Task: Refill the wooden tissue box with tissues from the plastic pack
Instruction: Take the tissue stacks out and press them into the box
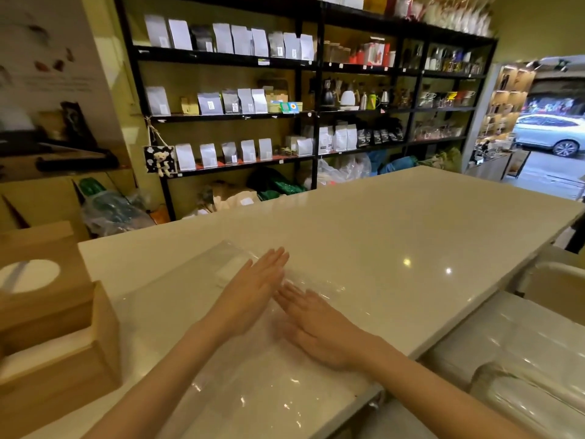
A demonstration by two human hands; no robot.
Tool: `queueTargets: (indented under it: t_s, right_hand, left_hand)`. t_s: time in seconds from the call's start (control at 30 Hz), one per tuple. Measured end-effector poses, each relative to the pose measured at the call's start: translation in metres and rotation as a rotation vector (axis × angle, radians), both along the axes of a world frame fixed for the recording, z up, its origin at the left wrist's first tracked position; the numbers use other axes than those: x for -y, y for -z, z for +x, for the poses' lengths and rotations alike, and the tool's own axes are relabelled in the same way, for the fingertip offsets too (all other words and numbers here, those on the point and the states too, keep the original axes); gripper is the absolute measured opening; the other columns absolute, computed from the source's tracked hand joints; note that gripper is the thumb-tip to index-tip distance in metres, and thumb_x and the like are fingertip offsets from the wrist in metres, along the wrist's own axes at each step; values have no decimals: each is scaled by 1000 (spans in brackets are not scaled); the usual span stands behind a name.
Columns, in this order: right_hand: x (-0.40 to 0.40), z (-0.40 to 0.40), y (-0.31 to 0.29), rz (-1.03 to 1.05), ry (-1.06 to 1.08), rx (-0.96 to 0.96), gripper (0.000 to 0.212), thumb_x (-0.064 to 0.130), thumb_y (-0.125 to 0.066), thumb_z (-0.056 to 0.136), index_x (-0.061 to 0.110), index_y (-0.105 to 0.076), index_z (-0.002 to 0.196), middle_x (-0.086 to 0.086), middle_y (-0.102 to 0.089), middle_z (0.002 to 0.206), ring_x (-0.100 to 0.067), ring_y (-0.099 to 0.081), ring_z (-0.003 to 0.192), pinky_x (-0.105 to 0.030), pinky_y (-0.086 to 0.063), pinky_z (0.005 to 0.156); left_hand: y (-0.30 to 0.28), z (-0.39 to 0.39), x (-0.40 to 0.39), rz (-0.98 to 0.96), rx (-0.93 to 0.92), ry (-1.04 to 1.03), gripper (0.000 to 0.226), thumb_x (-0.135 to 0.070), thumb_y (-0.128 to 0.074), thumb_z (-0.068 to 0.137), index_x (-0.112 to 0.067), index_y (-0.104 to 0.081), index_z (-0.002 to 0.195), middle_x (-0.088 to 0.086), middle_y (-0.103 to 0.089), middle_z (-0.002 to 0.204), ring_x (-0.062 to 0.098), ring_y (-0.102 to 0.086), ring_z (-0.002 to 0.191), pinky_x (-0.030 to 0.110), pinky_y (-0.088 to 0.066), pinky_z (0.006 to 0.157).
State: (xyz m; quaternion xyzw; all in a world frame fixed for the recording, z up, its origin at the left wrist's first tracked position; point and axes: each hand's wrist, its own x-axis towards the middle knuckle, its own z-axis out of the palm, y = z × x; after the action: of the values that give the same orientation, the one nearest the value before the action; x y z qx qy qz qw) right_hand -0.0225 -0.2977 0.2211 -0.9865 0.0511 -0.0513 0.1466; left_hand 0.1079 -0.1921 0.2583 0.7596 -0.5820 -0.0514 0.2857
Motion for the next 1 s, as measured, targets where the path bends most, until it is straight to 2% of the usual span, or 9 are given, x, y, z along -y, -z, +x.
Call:
queueTargets:
  t_s: [0.07, 0.13, 0.2, 0.27, 0.33, 0.4, 0.5, 0.73, 1.0]
  right_hand:
    - [0, 25, 0, -51, 37, -6, 67, 55, -13, 93, 18, -6, 148, 0, 0, 159, -12, 3, 146, -40, -3, 120]
    - [-3, 44, -3, -36, 39, 3, 102, 74, 11, 66, 16, -5, 148, -2, -1, 159, -14, 2, 146, -36, 2, 120]
    - [-5, 60, -2, -33, 67, -26, 124, 79, 24, 45, 16, -2, 148, -2, 4, 159, -14, 6, 146, -32, 11, 115]
    - [-6, 73, 3, -36, 82, -22, 131, 83, 29, 39, 16, -1, 148, -2, 4, 159, -15, 7, 146, -35, 13, 115]
    - [-5, 79, 8, -40, 94, -30, 126, 83, 26, 45, 18, -3, 148, -1, 1, 159, -12, 6, 146, -39, 12, 115]
    - [-10, 75, 2, -1, 111, -29, 99, 78, 5, 70, 19, -7, 148, 2, -2, 159, -6, 7, 143, -42, 14, 117]
    - [-14, 65, -6, 3, 131, -119, 65, 53, -24, 94, 20, -9, 148, 5, -2, 158, -4, 4, 142, -43, 10, 118]
    - [-15, 32, 3, -4, 100, -31, 90, 73, 0, 75, 21, -11, 148, 3, -9, 159, -10, 1, 146, -45, 13, 116]
    - [-27, -65, -4, 22, 62, -134, 79, 69, -18, 81, 31, 3, 147, 13, 9, 157, 3, 16, 140, -38, 25, 112]
  left_hand:
    - [2, 26, -6, 51, 71, -187, 58, -47, -4, 93, -22, -13, 145, -10, -5, 155, 1, -1, 141, 22, 4, 113]
    - [14, 53, -17, 95, 102, -370, 49, -32, -16, 98, -19, -14, 145, -4, -7, 157, 7, -2, 144, 29, 4, 116]
    - [27, 71, -27, 198, 149, -459, 50, -29, -21, 98, -16, -14, 146, -1, -6, 158, 10, -1, 145, 35, 4, 116]
    - [37, 81, -32, 243, 94, -486, 49, -27, -17, 99, -16, -12, 146, 0, -4, 158, 12, 0, 145, 36, 3, 117]
    - [41, 84, -33, 284, 86, -464, 49, -22, -16, 99, -15, -7, 146, 2, 0, 158, 14, 1, 145, 37, 0, 117]
    - [44, 86, -32, 333, 128, -438, 50, -17, -17, 98, -16, -4, 146, 2, 1, 158, 16, 0, 145, 40, -2, 117]
    - [45, 86, -33, 373, 157, -423, 49, -19, -18, 97, -18, -7, 145, 2, -5, 158, 18, -3, 145, 42, -5, 117]
    - [42, 80, -33, 427, 307, -370, 49, -12, -28, 92, -18, -19, 140, 7, -7, 157, 25, -7, 145, 49, -15, 114]
    - [41, 79, -32, 481, 306, -365, 48, -18, -19, 97, -20, -13, 145, 6, -2, 158, 23, -3, 145, 48, -11, 115]
